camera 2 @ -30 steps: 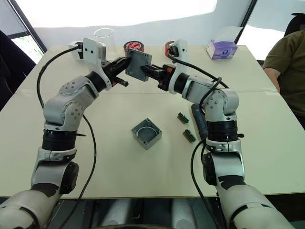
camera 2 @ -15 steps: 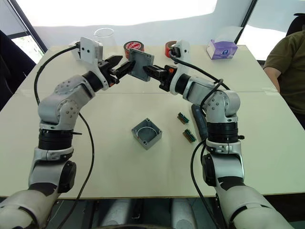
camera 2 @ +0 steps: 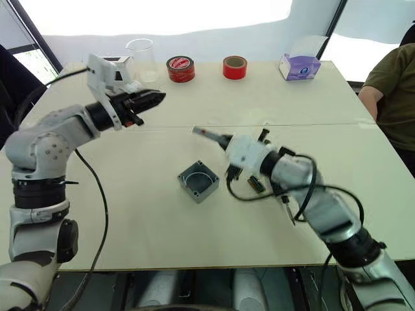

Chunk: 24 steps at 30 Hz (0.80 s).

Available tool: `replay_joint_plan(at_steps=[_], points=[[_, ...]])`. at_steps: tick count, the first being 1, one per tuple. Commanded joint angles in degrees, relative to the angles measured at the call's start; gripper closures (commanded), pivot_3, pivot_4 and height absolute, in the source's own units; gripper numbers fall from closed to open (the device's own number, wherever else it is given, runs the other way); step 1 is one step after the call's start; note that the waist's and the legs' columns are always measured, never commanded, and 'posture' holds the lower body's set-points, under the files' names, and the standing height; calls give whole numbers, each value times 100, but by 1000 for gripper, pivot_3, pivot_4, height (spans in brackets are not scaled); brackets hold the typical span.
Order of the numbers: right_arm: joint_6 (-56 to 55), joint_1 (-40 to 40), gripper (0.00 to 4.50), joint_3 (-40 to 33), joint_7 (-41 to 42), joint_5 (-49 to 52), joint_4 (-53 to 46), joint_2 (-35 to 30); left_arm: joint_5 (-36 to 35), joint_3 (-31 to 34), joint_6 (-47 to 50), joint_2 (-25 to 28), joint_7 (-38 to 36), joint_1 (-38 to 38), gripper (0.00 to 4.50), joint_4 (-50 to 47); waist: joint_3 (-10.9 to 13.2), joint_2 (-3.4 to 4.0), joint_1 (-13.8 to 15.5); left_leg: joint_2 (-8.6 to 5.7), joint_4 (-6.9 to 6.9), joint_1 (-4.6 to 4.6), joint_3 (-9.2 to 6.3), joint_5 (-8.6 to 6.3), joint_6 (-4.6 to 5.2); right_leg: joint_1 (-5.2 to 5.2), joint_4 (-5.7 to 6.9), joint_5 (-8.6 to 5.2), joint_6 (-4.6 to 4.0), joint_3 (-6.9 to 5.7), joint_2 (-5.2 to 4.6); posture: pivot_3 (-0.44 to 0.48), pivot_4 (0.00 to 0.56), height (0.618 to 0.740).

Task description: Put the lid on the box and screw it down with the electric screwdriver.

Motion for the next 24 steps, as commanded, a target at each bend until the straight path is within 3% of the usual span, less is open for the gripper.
replay_joint_plan(at_steps=[1, 5, 9, 17, 24], points=[[-1254, 251, 4339, 156, -486, -1424, -156, -155, 102, -238, -152, 1, -205, -21, 4455, -160, 0, -1, 17, 0, 0, -1, 0, 1, -1, 0, 0, 0, 0, 0, 0, 0, 150, 740], [-2042, 558, 4339, 251, -927, -2318, 92, -42, 229, -682, -229, 37, -569, 99, 4455, -272, 0, 0, 17, 0, 2, 0, -1, 1, -2, 4, 0, 0, -1, 0, 0, 0, 150, 740], [-2112, 688, 4339, 340, -1083, -3033, 248, 276, 656, -1362, -482, 350, -1075, 271, 4455, -402, 0, 0, 12, 1, 2, 0, -2, 2, -3, 6, -1, 0, -1, 1, 3, 0, 150, 740], [-1958, 1050, 4339, 392, -877, -3810, 202, 802, 1090, -1876, -882, 556, -1560, 604, 4455, -558, 0, 0, 15, 8, 3, 3, -1, 2, -3, 9, -1, -1, -2, 3, 10, 0, 150, 740], [-2002, 1081, 4339, 264, -773, -3999, 181, 1027, 1252, -1860, -975, 441, -1587, 660, 4455, -467, 0, 0, 23, 12, 7, 4, -4, 1, -2, 13, 0, -1, -2, 0, 14, 0, 150, 740]])
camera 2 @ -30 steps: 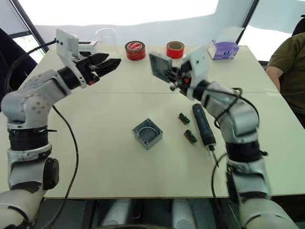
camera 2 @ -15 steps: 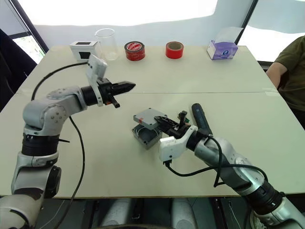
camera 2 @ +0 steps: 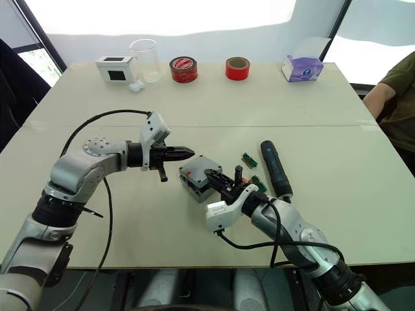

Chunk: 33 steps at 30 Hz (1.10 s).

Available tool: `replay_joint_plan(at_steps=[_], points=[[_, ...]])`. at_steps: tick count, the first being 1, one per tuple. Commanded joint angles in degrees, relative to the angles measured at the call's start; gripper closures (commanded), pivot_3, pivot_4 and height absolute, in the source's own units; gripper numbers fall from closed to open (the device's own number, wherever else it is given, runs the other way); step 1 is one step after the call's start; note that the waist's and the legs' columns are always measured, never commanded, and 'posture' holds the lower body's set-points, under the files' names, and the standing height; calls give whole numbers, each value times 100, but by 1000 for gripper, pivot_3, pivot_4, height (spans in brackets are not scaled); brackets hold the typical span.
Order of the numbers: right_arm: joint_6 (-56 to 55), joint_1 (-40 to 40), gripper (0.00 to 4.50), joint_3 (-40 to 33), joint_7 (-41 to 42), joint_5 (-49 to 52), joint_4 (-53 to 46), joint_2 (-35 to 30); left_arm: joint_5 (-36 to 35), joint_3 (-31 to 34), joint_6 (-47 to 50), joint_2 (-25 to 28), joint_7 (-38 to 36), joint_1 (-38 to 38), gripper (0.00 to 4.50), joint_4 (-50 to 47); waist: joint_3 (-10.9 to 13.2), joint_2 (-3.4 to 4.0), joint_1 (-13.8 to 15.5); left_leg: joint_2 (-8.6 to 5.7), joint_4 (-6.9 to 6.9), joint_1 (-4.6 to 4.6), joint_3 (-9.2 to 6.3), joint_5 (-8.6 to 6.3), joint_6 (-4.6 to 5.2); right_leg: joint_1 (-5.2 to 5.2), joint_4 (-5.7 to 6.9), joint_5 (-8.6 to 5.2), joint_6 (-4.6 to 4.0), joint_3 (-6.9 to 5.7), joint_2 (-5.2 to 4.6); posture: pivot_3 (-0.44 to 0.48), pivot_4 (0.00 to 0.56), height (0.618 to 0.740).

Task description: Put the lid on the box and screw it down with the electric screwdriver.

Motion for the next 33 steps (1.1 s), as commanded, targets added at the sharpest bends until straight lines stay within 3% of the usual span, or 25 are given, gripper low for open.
replay_joint_plan(at_steps=[1, 17, 22, 24, 26, 27, 30, 33], points=[[-52, 15, 4339, -181, 8, -97, -188, 67, 93, 68, -150, -24, -42, -14, 4455, -117, 0, 0, -1, 0, 0, 0, 0, 0, 0, 0, 0, 0, 0, 0, 0, 0, 150, 740], [-212, -2, 4339, -208, 136, -143, -112, 225, 400, -83, -349, -67, -193, 113, 4455, -190, 0, 0, -4, 0, 1, 0, -1, 0, 0, 0, 0, 0, 0, 0, 0, 0, 150, 740], [-80, 21, 4339, -211, 422, 9, -21, 270, 689, -546, -539, 129, -540, 281, 4455, -336, -1, 1, 0, 0, 0, 2, 0, 0, 0, 3, 0, 0, 0, 0, 0, 0, 150, 740], [-45, 53, 3312, -244, 484, 58, -19, 303, 851, -718, -606, 174, -604, 305, 4500, -316, -2, 1, 4, 0, 1, 6, -3, 0, 0, 9, 0, 0, 0, -3, 0, 0, 150, 740], [-41, 66, 2785, -272, 525, 45, -42, 317, 1107, -921, -808, 168, -602, 322, 4500, -205, -2, 1, 7, 0, 0, 21, -3, -3, 4, 28, -2, -1, -1, -4, 0, 0, 150, 740], [-52, 75, 2215, -288, 537, 37, -60, 313, 1172, -965, -878, 121, -593, 328, 4500, -152, -3, 1, 7, 0, 0, 24, -3, -4, 7, 32, -4, -1, -1, -4, 0, 0, 150, 740], [-94, 116, 1145, -330, 581, 19, -130, 266, 1329, -1041, -1030, 24, -604, 371, 4500, 15, -3, 0, 18, 0, -18, 117, -4, -28, 45, 127, -31, -4, -2, -7, 0, 0, 150, 740], [-116, 174, 1145, -394, 621, 57, -223, 236, 1484, -1101, -1178, 26, -657, 423, 4500, 121, -4, 0, 24, -1, -48, 182, -1, -33, 53, 186, -50, -7, -7, -6, -2, 0, 150, 740]])
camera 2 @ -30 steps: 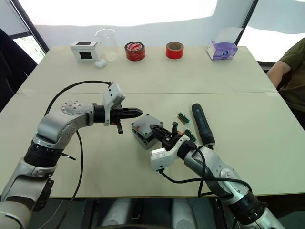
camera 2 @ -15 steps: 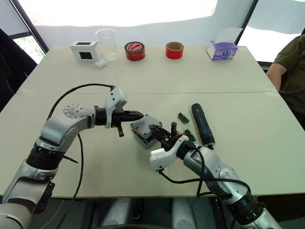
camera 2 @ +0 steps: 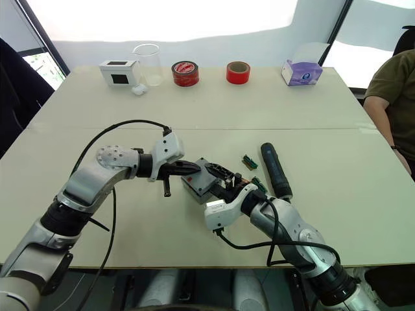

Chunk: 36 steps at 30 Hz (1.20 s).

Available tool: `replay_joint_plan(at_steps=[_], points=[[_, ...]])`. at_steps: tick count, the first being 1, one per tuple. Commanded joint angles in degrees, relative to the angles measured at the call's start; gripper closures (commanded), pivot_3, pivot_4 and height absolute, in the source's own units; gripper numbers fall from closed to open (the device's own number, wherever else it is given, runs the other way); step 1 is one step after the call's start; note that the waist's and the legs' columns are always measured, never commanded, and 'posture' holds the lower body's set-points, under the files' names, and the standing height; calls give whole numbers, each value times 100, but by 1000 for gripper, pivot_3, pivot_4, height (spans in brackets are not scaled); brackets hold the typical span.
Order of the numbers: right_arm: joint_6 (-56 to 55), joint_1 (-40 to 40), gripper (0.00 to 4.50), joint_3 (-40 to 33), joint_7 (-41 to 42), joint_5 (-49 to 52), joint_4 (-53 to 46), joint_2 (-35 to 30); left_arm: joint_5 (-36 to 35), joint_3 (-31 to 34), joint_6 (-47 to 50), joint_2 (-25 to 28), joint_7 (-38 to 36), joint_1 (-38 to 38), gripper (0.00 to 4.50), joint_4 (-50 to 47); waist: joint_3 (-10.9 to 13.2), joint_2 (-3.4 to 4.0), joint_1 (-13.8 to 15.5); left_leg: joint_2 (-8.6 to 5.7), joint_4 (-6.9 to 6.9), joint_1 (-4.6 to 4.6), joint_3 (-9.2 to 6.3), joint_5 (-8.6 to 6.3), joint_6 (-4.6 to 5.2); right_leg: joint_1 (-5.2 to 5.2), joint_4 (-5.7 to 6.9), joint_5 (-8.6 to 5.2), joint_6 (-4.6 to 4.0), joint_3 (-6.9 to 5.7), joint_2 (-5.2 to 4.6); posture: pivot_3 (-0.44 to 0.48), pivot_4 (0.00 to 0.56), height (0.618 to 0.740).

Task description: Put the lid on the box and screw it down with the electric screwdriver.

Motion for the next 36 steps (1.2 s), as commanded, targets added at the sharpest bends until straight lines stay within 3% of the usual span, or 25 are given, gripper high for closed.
replay_joint_plan(at_steps=[1, 18, 22, 27, 36], points=[[-70, 126, 1145, -159, 75, 96, -271, -63, 282, -273, -106, 28, -107, 193, 4500, 199, -2, 0, 1, 0, -11, 10, 0, 0, -1, 10, -13, 0, 0, 0, -1, 0, 150, 740], [-398, 558, 1145, -536, 226, 622, -539, -217, 608, -335, -331, 130, -247, 509, 4500, 303, -8, 1, -14, 4, -22, 14, 0, 2, -4, 11, -20, 0, 0, 0, 1, 0, 150, 740], [-401, 758, 2163, -644, 330, 862, -578, -265, 716, -311, -360, 110, -126, 507, 4500, 419, -11, 0, -14, 5, -22, 15, -1, 2, -3, 12, -21, 0, 0, 0, 1, 0, 150, 740], [-459, 803, 4354, -707, 348, 912, -563, -256, 702, -301, -351, 100, -109, 513, 4500, 421, -25, 3, -17, 6, -23, 17, -1, 2, -3, 15, -21, 0, 0, 0, 1, 0, 150, 740], [-339, 1001, 4449, -876, 549, 1552, -523, -230, 789, -330, -407, 209, -169, 556, 4500, 420, -39, 8, -20, 7, -26, 17, -1, 2, -3, 16, -27, 0, 0, 0, 1, 0, 150, 740]])
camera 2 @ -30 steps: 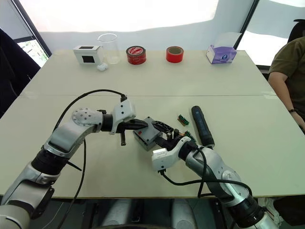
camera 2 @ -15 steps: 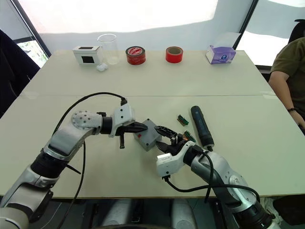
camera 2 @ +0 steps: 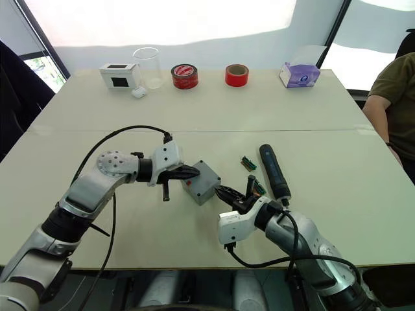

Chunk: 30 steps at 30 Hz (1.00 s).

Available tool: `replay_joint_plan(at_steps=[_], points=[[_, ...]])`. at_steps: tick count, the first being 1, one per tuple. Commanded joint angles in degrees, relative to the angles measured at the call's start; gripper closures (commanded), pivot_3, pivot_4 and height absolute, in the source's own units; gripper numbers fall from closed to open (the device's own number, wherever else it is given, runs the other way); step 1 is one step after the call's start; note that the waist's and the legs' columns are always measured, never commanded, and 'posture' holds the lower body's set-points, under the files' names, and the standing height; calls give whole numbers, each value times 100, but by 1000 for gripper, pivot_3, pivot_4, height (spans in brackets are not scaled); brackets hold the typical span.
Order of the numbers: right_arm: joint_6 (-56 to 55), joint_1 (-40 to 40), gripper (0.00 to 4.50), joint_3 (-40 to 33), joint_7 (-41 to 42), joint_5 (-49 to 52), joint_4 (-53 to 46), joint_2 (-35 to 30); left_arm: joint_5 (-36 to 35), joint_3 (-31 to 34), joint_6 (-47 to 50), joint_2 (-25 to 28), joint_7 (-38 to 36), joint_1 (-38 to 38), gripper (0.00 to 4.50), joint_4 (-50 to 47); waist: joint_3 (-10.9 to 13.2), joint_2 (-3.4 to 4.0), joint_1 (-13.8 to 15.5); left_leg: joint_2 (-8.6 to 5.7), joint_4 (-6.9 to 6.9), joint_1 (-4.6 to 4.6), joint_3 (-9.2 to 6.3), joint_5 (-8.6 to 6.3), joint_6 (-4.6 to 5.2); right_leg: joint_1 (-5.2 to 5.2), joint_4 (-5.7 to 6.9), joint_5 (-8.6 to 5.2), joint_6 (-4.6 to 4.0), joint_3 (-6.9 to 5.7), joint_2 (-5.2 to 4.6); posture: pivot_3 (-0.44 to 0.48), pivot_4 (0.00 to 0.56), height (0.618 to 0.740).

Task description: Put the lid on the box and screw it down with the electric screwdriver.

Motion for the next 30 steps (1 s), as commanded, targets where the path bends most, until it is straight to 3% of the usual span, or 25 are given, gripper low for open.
replay_joint_plan(at_steps=[1, 4, 8, 14, 17, 25, 30], points=[[111, 55, 4449, -202, 146, 529, -220, 26, 363, -271, 208, 155, -20, 248, 4500, 387, -2, 2, -4, 0, 0, 0, 0, 0, 0, 0, 0, 0, 0, 0, 0, 0, 150, 740], [908, 285, 4449, -277, 586, 1676, -303, 381, 228, -174, 290, 89, -25, 280, 4500, 373, -8, 1, -4, 4, -2, 1, -2, 0, 0, 2, -2, 0, 0, -1, 1, 0, 150, 740], [1536, 394, 4449, -337, 1044, 2475, -393, 420, -207, 208, 594, -101, -13, 229, 4500, 268, -9, 4, -5, 6, -4, 1, -2, -1, 2, 4, -7, -2, -4, 0, 1, 0, 150, 740], [2895, 194, 4449, -327, 1205, 3204, -748, 684, -1208, 1400, 1480, -432, 167, -487, 4500, 666, -2, 3, -3, 8, -5, -8, -6, -2, 3, -11, -7, 0, 1, -3, 3, 0, 150, 740], [3646, -42, 4449, -220, 1338, 3612, -751, 831, -1171, 1769, 1384, -562, 532, -825, 4500, 1341, 0, 2, 13, 7, -5, -16, -6, -2, 2, -20, -7, 1, 1, -5, 3, 0, 150, 740], [4365, -446, 4449, -89, 1392, 3929, -631, 799, -663, 1203, 936, -559, 433, -534, 4500, 1613, 3, -1, 6, 4, -21, -22, -5, -1, 0, -28, -18, 1, 2, -3, 2, 0, 150, 740], [4251, -886, 4449, 104, 1485, 3733, -334, 583, -594, 685, 1159, -558, 273, -33, 4500, 1021, 3, -1, 2, 1, -20, -25, -4, -1, -3, -29, -20, 3, 1, -2, -5, 0, 150, 740]])
